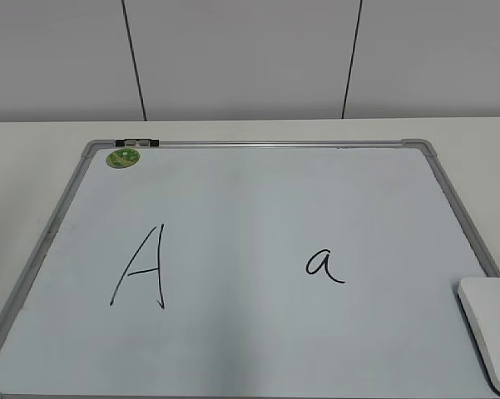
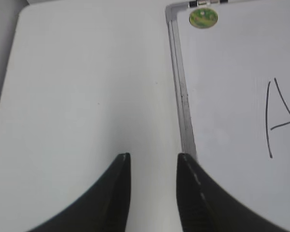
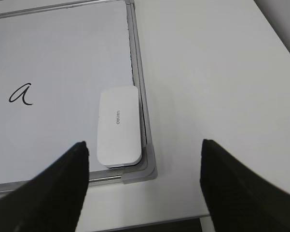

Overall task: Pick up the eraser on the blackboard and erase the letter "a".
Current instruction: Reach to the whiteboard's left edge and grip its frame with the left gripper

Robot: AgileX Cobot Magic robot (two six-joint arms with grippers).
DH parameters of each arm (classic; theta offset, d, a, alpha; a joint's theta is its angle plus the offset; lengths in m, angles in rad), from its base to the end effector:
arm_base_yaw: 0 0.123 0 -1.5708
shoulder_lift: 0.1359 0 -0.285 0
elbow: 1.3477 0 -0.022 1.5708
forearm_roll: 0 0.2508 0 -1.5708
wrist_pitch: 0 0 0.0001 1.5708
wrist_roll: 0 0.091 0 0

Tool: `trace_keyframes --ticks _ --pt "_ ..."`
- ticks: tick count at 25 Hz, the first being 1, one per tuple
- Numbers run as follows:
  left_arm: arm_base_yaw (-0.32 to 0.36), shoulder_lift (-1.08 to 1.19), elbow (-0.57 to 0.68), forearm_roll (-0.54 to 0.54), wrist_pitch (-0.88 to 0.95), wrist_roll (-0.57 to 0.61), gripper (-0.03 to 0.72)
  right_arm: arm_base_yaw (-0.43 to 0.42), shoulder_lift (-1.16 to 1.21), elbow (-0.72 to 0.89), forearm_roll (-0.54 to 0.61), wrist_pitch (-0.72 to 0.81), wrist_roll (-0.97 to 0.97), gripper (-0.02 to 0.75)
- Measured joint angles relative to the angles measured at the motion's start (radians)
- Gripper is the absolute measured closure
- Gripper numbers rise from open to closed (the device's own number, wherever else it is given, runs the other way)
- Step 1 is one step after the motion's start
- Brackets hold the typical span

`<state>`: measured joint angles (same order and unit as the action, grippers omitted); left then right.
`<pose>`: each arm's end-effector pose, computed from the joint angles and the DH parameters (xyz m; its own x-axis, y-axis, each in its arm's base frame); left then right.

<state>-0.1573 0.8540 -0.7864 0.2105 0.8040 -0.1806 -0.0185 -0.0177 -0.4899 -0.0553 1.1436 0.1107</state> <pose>0.1584 -0.0112 0.3253 -0.6911 0.0762 -0.7188 0.0254 0.9964 0.0811 -0.0102 -0.0044 0.2679 -0.5137 0.0971 -0.8525 0.1068 0.9931 0.0487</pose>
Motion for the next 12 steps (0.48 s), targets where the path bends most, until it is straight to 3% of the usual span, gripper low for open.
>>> trace_keyframes --ticks 12 --pt "-0.002 0.665 -0.383 -0.098 0.129 -0.014 0.447 0.0 0.0 0.0 0.0 0.0 0.0 0.204"
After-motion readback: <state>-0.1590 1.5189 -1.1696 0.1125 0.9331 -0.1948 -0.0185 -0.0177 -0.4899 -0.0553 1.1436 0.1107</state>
